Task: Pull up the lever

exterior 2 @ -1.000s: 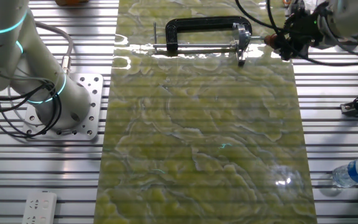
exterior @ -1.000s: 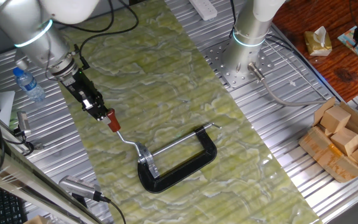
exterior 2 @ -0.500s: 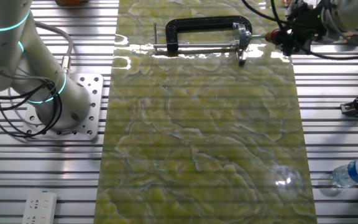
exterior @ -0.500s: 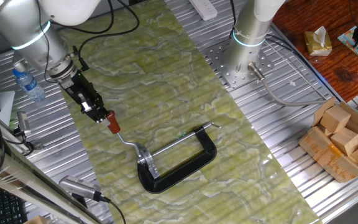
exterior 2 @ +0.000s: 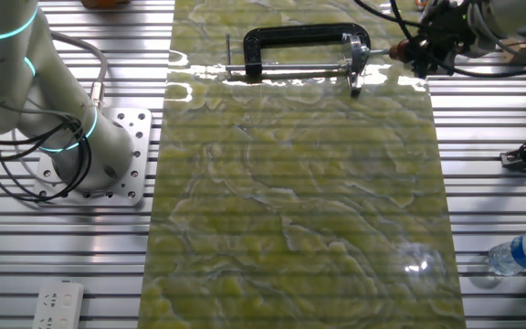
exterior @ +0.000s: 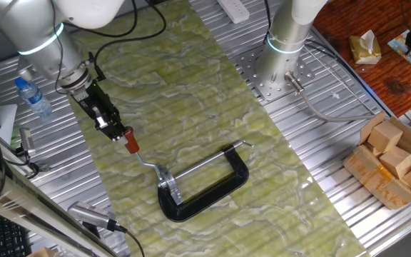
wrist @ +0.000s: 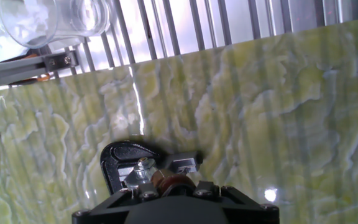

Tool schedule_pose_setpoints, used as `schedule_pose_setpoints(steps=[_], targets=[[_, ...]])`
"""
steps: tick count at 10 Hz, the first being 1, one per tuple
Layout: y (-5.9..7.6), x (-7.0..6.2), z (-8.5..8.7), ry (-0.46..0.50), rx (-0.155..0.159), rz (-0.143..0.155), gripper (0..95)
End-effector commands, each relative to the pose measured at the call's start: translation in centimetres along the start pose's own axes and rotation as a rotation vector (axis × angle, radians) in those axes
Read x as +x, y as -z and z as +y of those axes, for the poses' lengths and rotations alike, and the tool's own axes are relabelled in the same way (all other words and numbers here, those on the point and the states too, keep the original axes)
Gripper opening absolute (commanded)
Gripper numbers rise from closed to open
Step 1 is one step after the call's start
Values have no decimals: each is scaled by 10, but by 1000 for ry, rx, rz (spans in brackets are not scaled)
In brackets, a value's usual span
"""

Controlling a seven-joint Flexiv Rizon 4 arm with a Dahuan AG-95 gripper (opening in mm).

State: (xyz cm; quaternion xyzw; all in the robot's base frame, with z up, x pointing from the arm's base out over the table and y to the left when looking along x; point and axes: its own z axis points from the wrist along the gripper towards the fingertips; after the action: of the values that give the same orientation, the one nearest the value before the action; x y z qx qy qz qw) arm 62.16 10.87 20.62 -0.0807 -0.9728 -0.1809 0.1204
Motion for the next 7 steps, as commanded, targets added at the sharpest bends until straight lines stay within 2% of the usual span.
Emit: schedule_pose_setpoints(steps=[1, 3, 5, 7], targets=[[2, 0, 3, -11, 27, -16, 190], [2, 3, 5, -24, 46, -35, 190], [3, 5, 8, -44, 48, -63, 190], [4, 7, 10, -53, 74, -82, 190]])
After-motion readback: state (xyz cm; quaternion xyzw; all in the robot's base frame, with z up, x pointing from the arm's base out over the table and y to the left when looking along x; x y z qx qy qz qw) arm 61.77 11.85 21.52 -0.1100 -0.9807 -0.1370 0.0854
